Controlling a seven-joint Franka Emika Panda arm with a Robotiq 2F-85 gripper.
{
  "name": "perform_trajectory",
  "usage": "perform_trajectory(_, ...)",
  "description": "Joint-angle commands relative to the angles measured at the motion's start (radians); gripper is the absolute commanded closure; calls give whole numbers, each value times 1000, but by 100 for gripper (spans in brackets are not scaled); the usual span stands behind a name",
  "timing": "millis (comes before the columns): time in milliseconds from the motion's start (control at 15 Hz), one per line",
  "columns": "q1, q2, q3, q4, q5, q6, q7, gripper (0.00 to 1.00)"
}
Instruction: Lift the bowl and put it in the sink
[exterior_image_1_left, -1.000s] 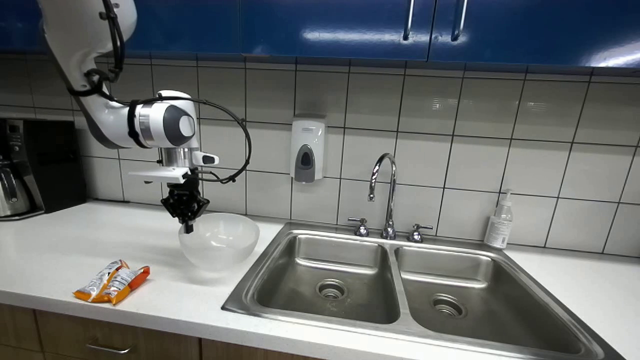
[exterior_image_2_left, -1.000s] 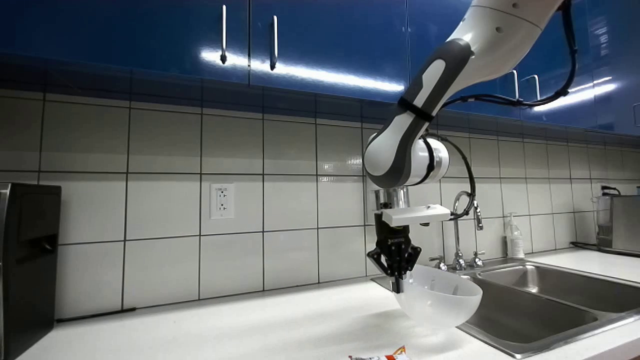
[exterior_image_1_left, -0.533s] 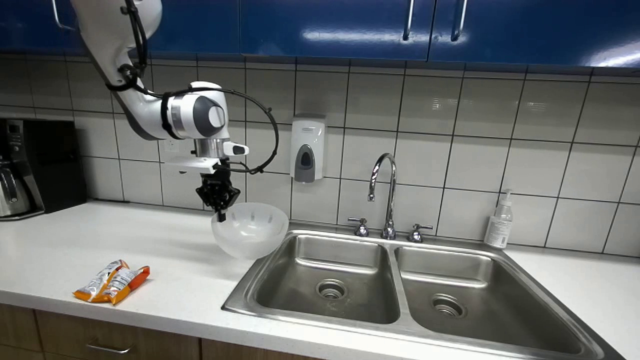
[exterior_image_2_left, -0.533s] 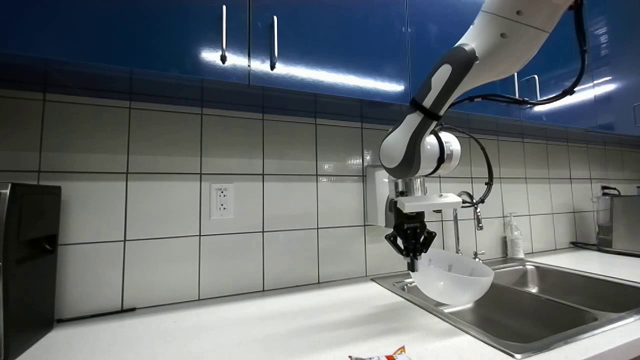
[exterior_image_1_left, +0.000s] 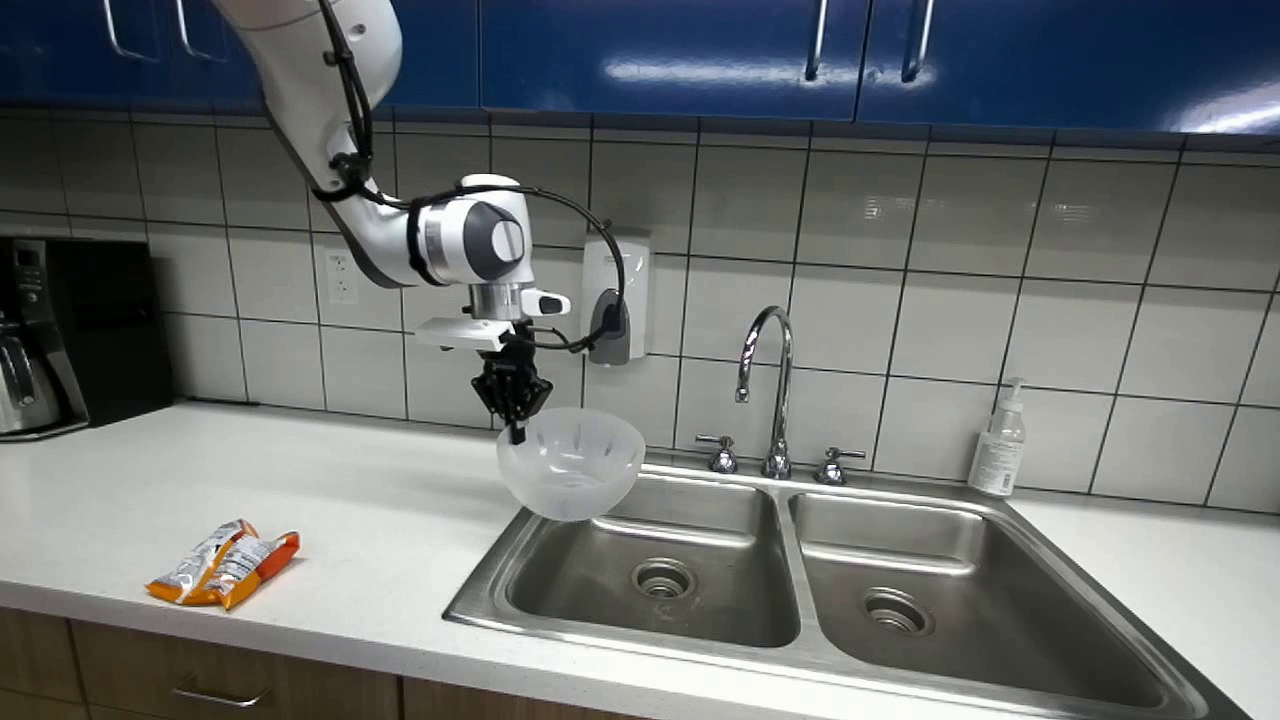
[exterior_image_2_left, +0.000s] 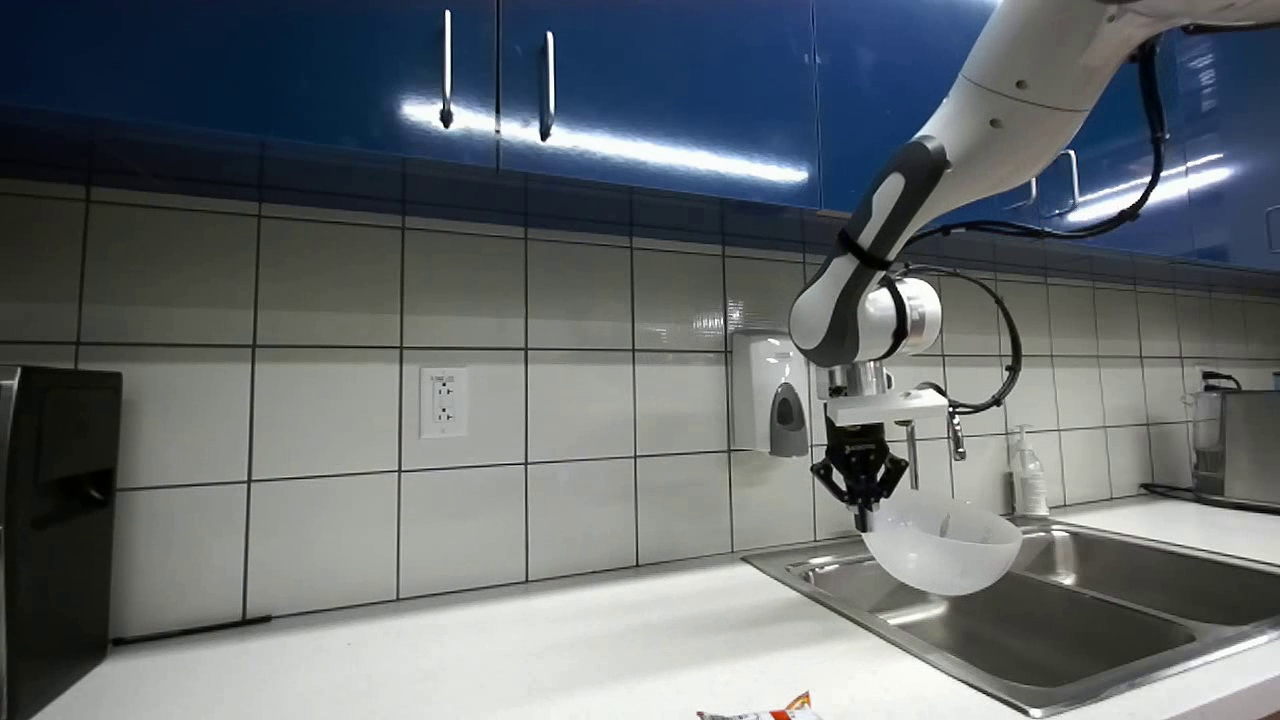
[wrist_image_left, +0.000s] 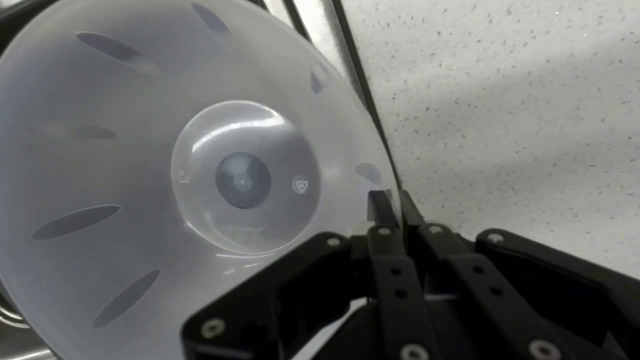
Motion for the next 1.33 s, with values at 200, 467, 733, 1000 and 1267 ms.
perform_trajectory(200, -75, 175, -21, 237, 50, -124, -43, 99)
perform_trajectory(467, -126, 285, -35, 379, 73, -186, -55, 99)
perform_trajectory(733, -172, 411, -36, 529, 95, -233, -74, 99)
perform_trajectory(1000, -200, 528, -33, 650, 109, -257, -77, 99)
perform_trajectory(1267, -215, 622, -30, 741, 120, -278, -80, 99)
